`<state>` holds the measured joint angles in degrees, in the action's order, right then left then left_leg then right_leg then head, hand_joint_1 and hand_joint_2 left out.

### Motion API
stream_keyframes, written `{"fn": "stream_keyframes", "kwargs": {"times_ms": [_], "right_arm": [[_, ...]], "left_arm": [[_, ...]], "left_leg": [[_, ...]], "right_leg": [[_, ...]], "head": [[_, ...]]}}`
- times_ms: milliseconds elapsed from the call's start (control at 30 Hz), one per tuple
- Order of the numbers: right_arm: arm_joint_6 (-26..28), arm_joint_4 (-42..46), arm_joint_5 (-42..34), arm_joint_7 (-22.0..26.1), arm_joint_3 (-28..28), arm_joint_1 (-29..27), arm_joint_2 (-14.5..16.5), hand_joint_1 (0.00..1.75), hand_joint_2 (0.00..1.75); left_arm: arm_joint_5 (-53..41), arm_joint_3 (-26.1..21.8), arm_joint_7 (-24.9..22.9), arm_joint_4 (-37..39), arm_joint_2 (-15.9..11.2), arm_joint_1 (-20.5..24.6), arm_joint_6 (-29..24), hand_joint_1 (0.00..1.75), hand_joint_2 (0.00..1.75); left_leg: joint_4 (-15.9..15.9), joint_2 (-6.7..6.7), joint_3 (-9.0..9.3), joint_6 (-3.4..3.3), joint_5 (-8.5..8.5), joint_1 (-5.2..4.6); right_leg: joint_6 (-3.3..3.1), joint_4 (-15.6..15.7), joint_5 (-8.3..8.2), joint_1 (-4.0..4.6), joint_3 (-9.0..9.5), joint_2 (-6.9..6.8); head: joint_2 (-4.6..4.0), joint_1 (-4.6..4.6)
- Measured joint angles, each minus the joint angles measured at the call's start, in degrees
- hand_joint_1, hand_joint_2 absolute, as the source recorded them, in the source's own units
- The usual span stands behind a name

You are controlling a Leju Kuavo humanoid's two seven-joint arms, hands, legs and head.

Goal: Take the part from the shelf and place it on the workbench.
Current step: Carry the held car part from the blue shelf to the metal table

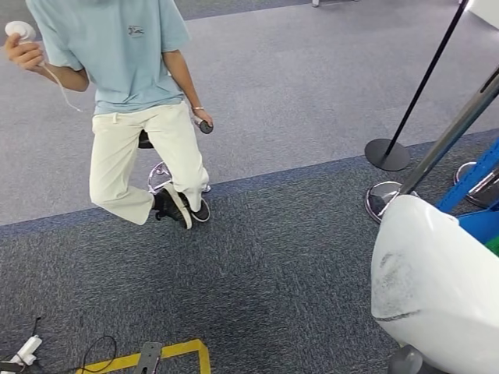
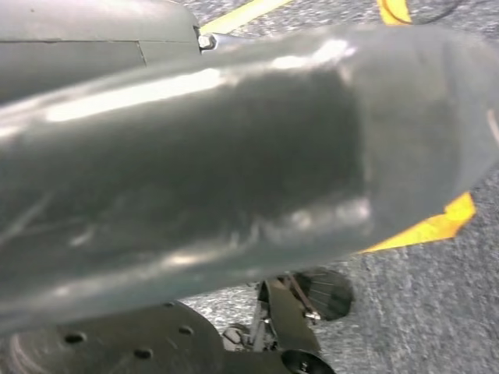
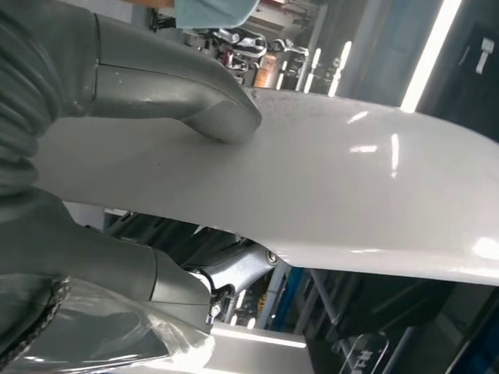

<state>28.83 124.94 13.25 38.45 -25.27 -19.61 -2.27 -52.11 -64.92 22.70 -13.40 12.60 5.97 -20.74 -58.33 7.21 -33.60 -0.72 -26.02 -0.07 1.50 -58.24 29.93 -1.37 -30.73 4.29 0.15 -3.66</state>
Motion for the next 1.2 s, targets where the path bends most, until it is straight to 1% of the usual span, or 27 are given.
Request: {"fn": "stream_keyframes", "kwargs": {"times_ms": [33,67,100,167,233,267,300,333,400,467,533,567,633,667,700,733,767,800,833,867,900,967,1033,1067,1133,1167,1200], "right_arm": [[0.0,0.0,0.0,0.0,-0.1,0.1,-0.1,1.75,1.75],[0.0,0.0,0.0,0.0,-0.2,0.2,-0.1,1.75,1.75],[0.0,0.0,0.0,0.0,-0.3,0.2,-0.1,1.75,1.75],[0.0,-0.1,-0.1,0.0,-0.4,0.2,-0.1,1.75,1.75],[0.0,-0.1,-0.2,0.0,-0.5,0.2,-0.2,1.75,1.75],[-0.1,-0.2,-0.2,0.0,-0.5,0.3,-0.2,1.75,1.75],[-0.2,-0.2,-0.3,0.0,-0.6,0.4,-0.2,1.75,1.75],[-0.3,-0.2,-0.3,0.0,-0.6,0.4,-0.2,1.75,1.75],[-0.4,-0.3,-0.4,0.0,-0.6,0.5,-0.2,1.75,1.75],[-0.4,-0.3,-0.4,0.0,-0.6,0.6,-0.2,1.75,1.75],[-0.5,-0.3,-0.5,0.0,-0.6,0.7,-0.2,1.75,1.75],[-0.6,-0.4,-0.5,0.0,-0.6,0.8,-0.2,1.75,1.75],[-0.6,-0.4,-0.7,0.0,-0.6,0.9,-0.2,1.75,1.75],[-0.7,-0.5,-0.7,0.0,-0.6,0.9,-0.2,1.75,1.75],[-0.7,-0.5,-0.8,0.0,-0.6,0.8,-0.3,1.75,1.75],[-0.8,-0.6,-0.8,0.0,-0.6,0.7,-0.3,1.75,1.75],[-0.9,-0.7,-0.9,0.0,-0.6,0.7,-0.3,1.75,1.75],[-1.0,-0.8,-0.9,0.0,-0.6,0.7,-0.3,1.75,1.75],[-1.1,-0.8,-1.0,0.0,-0.6,0.7,-0.3,1.75,1.75],[-1.3,-0.8,-1.0,0.0,-0.6,0.7,-0.3,1.75,1.75],[-1.4,-0.9,-1.1,0.0,-0.6,0.7,-0.3,1.75,1.75],[-1.7,-0.9,-1.1,0.0,-0.6,0.7,-0.3,1.75,1.75],[-1.8,-0.9,-1.2,0.0,-0.6,0.6,-0.3,1.75,1.75],[-1.9,-0.9,-1.2,0.0,-0.6,0.6,-0.3,1.75,1.75],[-2.0,-0.9,-1.2,0.0,-0.6,0.6,-0.3,1.75,1.75],[-2.1,-0.9,-1.2,0.0,-0.6,0.5,-0.3,1.75,1.75],[-2.1,-0.9,-1.2,0.0,-0.6,0.5,-0.3,1.75,1.75]], "left_arm": [[0.0,0.0,0.0,0.0,-0.1,-0.1,0.0,0.0,0.0],[0.0,0.0,0.0,0.0,-0.2,-0.2,0.0,0.0,0.0],[0.0,0.0,0.0,0.0,-0.3,-0.3,0.0,0.0,0.0],[0.0,0.0,0.0,0.0,-0.3,-0.1,-0.1,0.0,0.0],[0.0,0.0,0.0,0.0,-0.3,-0.1,0.0,0.0,0.0],[0.0,0.0,0.1,0.0,-0.3,-0.1,0.0,0.0,0.0],[0.0,0.0,0.2,0.0,-0.3,-0.2,0.1,0.0,0.0],[0.0,0.0,0.3,0.0,-0.3,-0.3,0.2,0.0,0.0],[0.0,0.0,0.6,0.0,-0.4,-0.1,0.3,0.0,0.0],[0.0,0.0,0.8,0.0,-0.4,0.1,0.4,0.0,0.0],[-0.1,0.0,0.9,0.0,-0.4,0.1,0.4,0.0,0.0],[-0.1,0.0,0.9,0.0,-0.4,0.0,0.5,0.0,0.0],[-0.2,0.1,1.0,0.0,-0.4,0.0,0.5,0.0,0.0],[-0.3,0.1,1.0,0.0,-0.3,0.1,0.6,0.0,0.0],[-0.4,0.2,1.0,0.0,-0.3,0.2,0.6,0.0,0.0],[-0.5,0.3,1.0,0.0,-0.3,0.2,0.7,0.0,0.0],[-0.5,0.4,1.0,0.0,-0.2,0.2,0.7,0.0,0.0],[-0.6,0.4,0.9,0.0,-0.2,0.2,0.7,0.0,0.0],[-0.6,0.5,0.9,0.0,-0.2,0.2,0.7,0.0,0.0],[-0.7,0.5,0.9,0.0,-0.2,0.2,0.7,0.0,0.0],[-0.7,0.6,0.8,0.0,-0.2,0.2,0.7,0.0,0.0],[-0.7,0.8,0.7,0.0,-0.2,0.3,0.7,0.0,0.0],[-0.7,0.9,0.7,0.0,-0.3,0.1,0.7,0.0,0.0],[-0.7,0.9,0.7,0.0,-0.3,0.0,0.7,0.0,0.0],[-0.7,0.9,0.7,0.0,-0.3,-0.1,0.7,0.0,0.0],[-0.7,1.0,0.7,0.0,-0.3,0.0,0.7,0.0,0.0],[-0.7,1.0,0.7,0.0,-0.2,0.1,0.7,0.0,0.0]], "left_leg": [[-0.1,0.26,-0.18,0.33,0.03,0.12],[-0.7,-0.41,-0.48,0.61,-0.37,0.08],[-2.2,-1.73,-1.18,0.86,-1.35,0.03],[-8.7,-5.15,-4.11,1.29,-4.87,-0.02],[-15.5,-6.47,-7.16,1.51,-7.48,0.13],[-16.6,-6.66,-7.57,1.5,-7.42,0.16],[-15.2,-6.85,-6.73,1.38,-6.16,0.16],[-11.7,-7.31,-4.89,1.12,-4.18,0.1],[-3.8,-9.74,-0.79,0.38,-1.36,-0.51],[-0.5,-11.27,0.65,-0.18,-1.01,-1.13],[0.0,-10.2,0.56,-0.61,-0.85,-1.11],[0.4,-9.53,0.71,-0.88,-0.66,-0.95],[1.0,-8.2,1.07,-1.44,-0.23,-0.55],[1.1,-7.51,1.08,-1.59,-0.16,-0.49],[1.1,-6.79,1.03,-1.69,-0.13,-0.46],[1.1,-5.99,1.02,-1.72,-0.13,-0.46],[1.1,-5.18,1.06,-1.73,-0.14,-0.44],[1.0,-4.37,1.12,-1.69,-0.17,-0.4],[0.9,-3.52,1.21,-1.59,-0.23,-0.32],[0.8,-2.69,1.23,-1.4,-0.35,-0.22],[0.4,-1.9,1.13,-1.1,-0.52,-0.21],[-0.2,-0.43,0.58,-0.36,-0.69,-0.13],[-0.4,0.74,0.06,0.33,-0.55,0.07],[-0.6,0.2,-0.12,0.6,-0.66,0.08],[-3.4,-2.79,-1.36,1.05,-2.4,-0.07],[-6.5,-4.74,-2.75,1.22,-4.05,-0.13],[-10.4,-5.88,-4.56,1.36,-5.91,-0.1]], "right_leg": [[-0.31,0.1,-0.14,0.02,0.06,-0.66],[-0.67,0.2,-0.21,0.01,0.16,-1.35],[-1.0,0.3,-0.24,-0.01,0.28,-2.18],[-1.53,0.4,-0.09,0.2,0.43,-4.01],[-1.75,0.4,0.08,0.45,0.49,-5.87],[-1.79,0.4,0.16,0.53,0.54,-6.68],[-1.8,0.4,0.26,0.6,0.67,-7.45],[-1.77,0.4,0.39,0.66,0.86,-8.19],[-1.53,0.4,0.72,0.87,1.23,-9.53],[-1.12,0.4,0.97,1.09,1.36,-10.74],[-0.61,0.6,1.17,1.19,1.48,-11.86],[-0.33,0.4,1.57,1.13,1.47,-11.3],[0.1,-3.0,3.75,0.95,-0.05,-8.15],[0.2,-6.5,5.42,0.83,-1.75,-6.17],[0.28,-10.6,7.02,0.78,-3.87,-5.07],[0.37,-14.0,7.95,0.76,-5.83,-4.6],[0.44,-15.7,7.84,0.74,-7.09,-4.43],[0.5,-15.2,6.63,0.7,-7.29,-4.36],[0.57,-12.7,4.5,0.59,-6.44,-4.06],[0.69,-8.8,2.14,0.37,-4.9,-3.06],[0.79,-5.1,0.59,0.14,-3.29,-1.69],[0.56,-0.9,-0.44,-0.11,-1.25,0.32],[-0.2,-0.6,-0.23,0.05,-0.86,-0.33],[-0.55,-0.6,-0.31,0.09,-0.77,-0.99],[-1.17,-0.4,-0.33,0.11,-0.49,-2.56],[-1.42,-0.3,-0.22,0.26,-0.38,-3.45],[-1.65,-0.3,-0.08,0.43,-0.32,-4.39]], "head": [[0.0,0.03],[0.0,-0.09],[0.0,-0.24],[0.0,-0.53],[0.0,-0.57],[0.0,-0.58],[0.0,-0.59],[0.0,-0.59],[0.0,-0.57],[0.0,-0.54],[0.0,-0.54],[0.0,-0.47],[0.01,-0.18],[0.01,-0.02],[0.01,0.05],[0.0,0.07],[0.0,0.06],[0.0,0.05],[0.0,0.05],[0.0,0.06],[0.0,0.08],[0.0,0.09],[0.0,0.06],[0.0,0.03],[0.0,-0.25],[0.0,-0.39],[0.0,-0.5]]}}
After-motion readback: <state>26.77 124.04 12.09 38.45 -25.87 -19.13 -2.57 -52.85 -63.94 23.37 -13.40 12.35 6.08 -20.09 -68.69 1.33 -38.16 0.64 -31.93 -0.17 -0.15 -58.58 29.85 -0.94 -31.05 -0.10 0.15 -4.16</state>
